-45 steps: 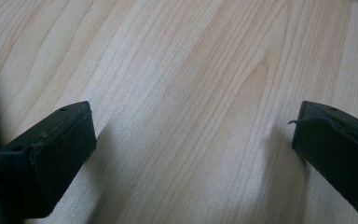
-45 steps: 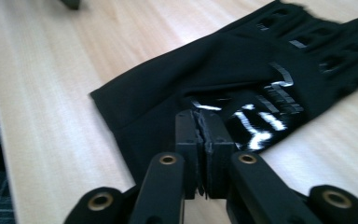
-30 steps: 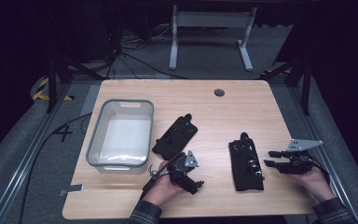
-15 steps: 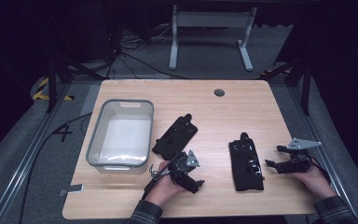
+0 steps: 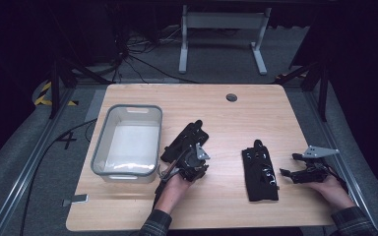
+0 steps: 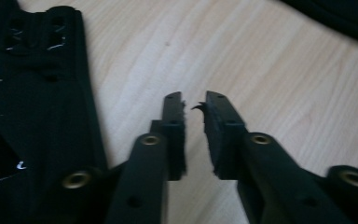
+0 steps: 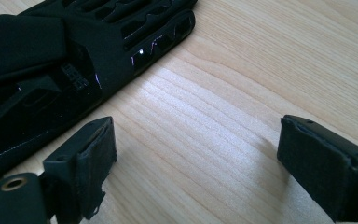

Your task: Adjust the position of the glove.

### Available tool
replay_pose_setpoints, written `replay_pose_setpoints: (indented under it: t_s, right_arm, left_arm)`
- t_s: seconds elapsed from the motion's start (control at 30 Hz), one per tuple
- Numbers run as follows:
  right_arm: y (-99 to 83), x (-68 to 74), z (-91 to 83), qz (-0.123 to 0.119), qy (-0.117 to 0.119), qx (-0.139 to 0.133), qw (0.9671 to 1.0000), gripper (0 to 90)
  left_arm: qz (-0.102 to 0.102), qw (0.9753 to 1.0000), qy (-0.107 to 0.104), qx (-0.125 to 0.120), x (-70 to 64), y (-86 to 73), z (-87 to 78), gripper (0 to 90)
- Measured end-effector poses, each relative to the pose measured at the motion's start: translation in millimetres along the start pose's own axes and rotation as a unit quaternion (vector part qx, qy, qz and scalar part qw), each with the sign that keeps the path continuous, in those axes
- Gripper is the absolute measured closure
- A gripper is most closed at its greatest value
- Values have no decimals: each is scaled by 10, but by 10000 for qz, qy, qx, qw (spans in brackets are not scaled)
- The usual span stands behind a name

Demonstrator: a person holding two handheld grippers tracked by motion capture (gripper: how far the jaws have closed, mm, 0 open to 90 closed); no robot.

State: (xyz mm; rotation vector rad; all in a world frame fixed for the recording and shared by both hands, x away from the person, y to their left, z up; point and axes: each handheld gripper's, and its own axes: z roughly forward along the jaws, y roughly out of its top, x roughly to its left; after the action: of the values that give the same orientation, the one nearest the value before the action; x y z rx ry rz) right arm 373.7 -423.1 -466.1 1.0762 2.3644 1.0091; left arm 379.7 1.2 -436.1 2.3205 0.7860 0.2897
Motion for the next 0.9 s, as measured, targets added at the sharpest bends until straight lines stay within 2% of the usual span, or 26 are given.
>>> replay_pose_setpoints:
  t_s: [0.07, 0.13, 0.2, 0.3, 0.43, 0.7, 0.77, 0.9]
  right_arm:
    - [0, 0, 0, 1, 0, 1, 10000, 119]
    - [0, -1, 0, -1, 0, 0, 10000, 119]
    - [0, 0, 0, 1, 2, 2, 10000, 118]
    - [0, 1, 0, -12, 12, 2, 10000, 118]
    - [0, 1, 0, -20, 19, 2, 10000, 118]
    - [0, 2, 0, -38, 34, 5, 10000, 117]
    - [0, 4, 0, -37, 41, 4, 10000, 117]
    - [-1, 6, 0, -39, 51, 3, 10000, 117]
  left_arm:
    - [-125, 9999, 31, 2, 56, 35, 7, 893]
    - [-245, 9997, 68, -45, 101, 66, 11, 895]
    - [-253, 9995, 198, -7, 139, 109, 17, 896]
    - [-378, 9987, 314, -97, 200, 166, 31, 896]
    - [-474, 9975, 506, -97, 277, 255, 89, 896]
    - [-705, 9953, 626, -227, 426, 406, 204, 895]
    - [-705, 9949, 709, -125, 466, 418, 252, 895]
    - [-830, 9939, 722, -38, 540, 403, 368, 895]
